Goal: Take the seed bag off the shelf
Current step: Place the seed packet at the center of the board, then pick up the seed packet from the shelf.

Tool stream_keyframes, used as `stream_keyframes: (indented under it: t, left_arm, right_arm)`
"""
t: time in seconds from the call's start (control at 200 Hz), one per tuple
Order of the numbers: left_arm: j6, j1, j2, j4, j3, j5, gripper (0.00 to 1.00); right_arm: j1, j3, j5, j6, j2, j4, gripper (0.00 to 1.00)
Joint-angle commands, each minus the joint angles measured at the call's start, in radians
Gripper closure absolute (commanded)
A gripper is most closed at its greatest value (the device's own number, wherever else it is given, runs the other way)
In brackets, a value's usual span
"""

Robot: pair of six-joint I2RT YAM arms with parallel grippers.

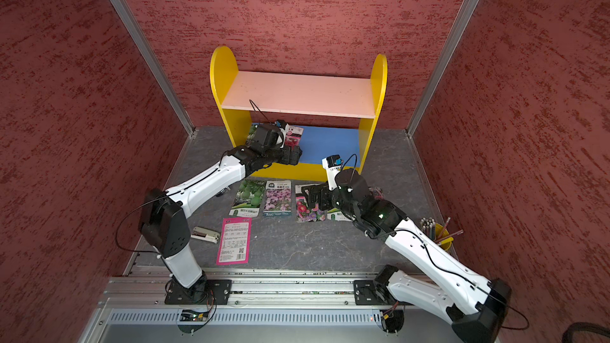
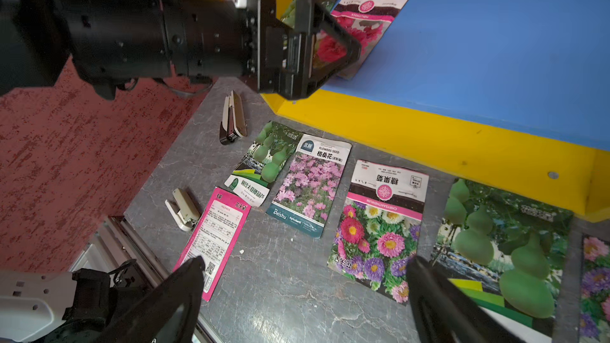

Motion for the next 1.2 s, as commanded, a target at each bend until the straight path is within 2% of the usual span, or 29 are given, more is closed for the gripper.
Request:
stream_keyframes:
  t: [0.0,0.326,0.556,0.802,1.192]
  left_arm:
    - [0.059,0.018,0.054,-0.009,0.060,-0.041,0.00]
    - [0.110,0.031,0.174,0.055,0.149,-0.128,0.00]
    - [0.102,0.067,0.247,0.041,0.234,-0.110,0.00]
    - [0.104,0.072,0.293,0.008,0.263,-0.095,0.00]
    - [0.077,0.040,0.270,-0.056,0.237,-0.056,0.00]
  right_arm:
    - [0.020,-0.015,0.038,0.019,-0.014,0.056,0.01]
    - [0.060,-0.059,0.058,0.022,0.002,0.090,0.02]
    - [0.064,-0.073,0.064,0.019,-0.004,0.080,0.01]
    - [0.067,-0.087,0.074,0.021,-0.007,0.071,0.02]
    - [0.067,-0.105,0.075,0.025,-0.003,0.074,0.02]
